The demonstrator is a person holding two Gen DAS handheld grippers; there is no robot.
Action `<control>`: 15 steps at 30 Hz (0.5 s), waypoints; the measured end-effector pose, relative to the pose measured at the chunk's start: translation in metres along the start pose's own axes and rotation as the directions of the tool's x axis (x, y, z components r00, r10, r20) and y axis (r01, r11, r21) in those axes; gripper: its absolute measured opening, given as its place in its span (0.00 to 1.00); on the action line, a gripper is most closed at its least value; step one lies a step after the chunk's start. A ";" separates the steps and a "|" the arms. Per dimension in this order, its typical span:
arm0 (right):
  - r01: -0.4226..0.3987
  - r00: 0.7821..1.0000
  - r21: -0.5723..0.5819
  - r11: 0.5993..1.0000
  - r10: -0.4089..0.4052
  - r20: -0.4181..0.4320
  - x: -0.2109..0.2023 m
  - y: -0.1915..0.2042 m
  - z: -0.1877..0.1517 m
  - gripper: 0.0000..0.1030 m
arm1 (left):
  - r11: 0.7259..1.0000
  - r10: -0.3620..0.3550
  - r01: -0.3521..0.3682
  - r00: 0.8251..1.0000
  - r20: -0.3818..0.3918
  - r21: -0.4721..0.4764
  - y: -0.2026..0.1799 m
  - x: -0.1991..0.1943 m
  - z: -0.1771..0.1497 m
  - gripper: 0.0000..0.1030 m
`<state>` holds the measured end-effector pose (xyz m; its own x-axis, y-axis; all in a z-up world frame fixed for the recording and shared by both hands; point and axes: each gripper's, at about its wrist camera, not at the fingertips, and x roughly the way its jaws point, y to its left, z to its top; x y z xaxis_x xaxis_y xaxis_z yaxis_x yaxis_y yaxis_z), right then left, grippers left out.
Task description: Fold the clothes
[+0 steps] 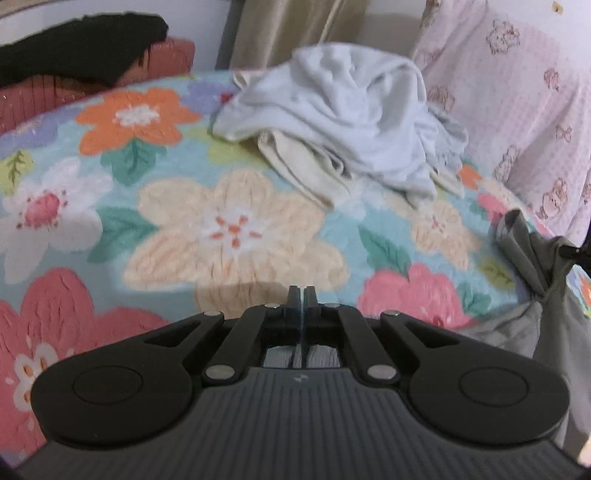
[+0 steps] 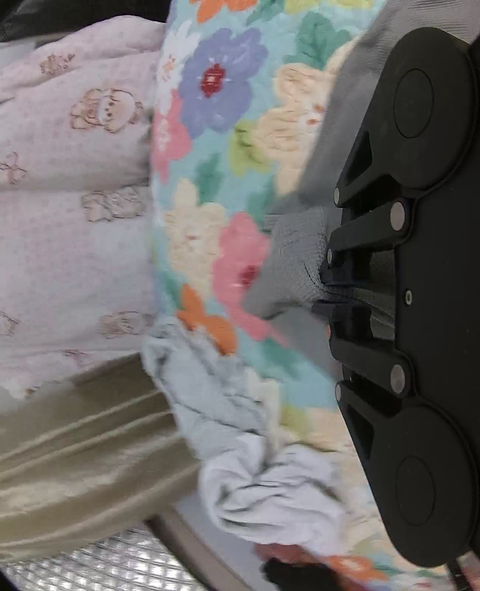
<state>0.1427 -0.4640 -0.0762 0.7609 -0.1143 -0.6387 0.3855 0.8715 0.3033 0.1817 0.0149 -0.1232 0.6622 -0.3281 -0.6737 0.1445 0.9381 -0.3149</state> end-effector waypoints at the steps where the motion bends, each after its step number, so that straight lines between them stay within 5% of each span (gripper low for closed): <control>1: 0.003 1.000 0.018 1.000 -0.003 0.000 -0.008 -0.003 -0.006 0.32 | 1.000 -0.006 0.006 1.000 -0.009 0.007 -0.001 0.000 -0.001 0.03; 2: 0.005 1.000 0.038 0.999 -0.005 0.001 -0.016 -0.007 -0.012 0.41 | 1.000 -0.013 0.013 1.000 -0.009 0.022 -0.003 -0.003 -0.001 0.03; 9: -0.098 0.993 0.204 0.974 0.110 -0.046 -0.068 -0.030 -0.071 0.43 | 0.993 0.008 -0.004 0.999 -0.034 0.117 -0.015 -0.015 -0.005 0.20; 15: -0.124 0.976 0.130 0.984 0.145 -0.166 -0.081 -0.002 -0.123 0.43 | 0.997 0.004 -0.001 0.999 -0.048 0.073 0.006 -0.032 -0.007 0.25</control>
<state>0.0163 -0.3985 -0.1122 0.7117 0.0934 -0.6963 0.3526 0.8097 0.4691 0.1563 0.0304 -0.1082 0.6270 -0.3290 -0.7061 0.1972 0.9439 -0.2647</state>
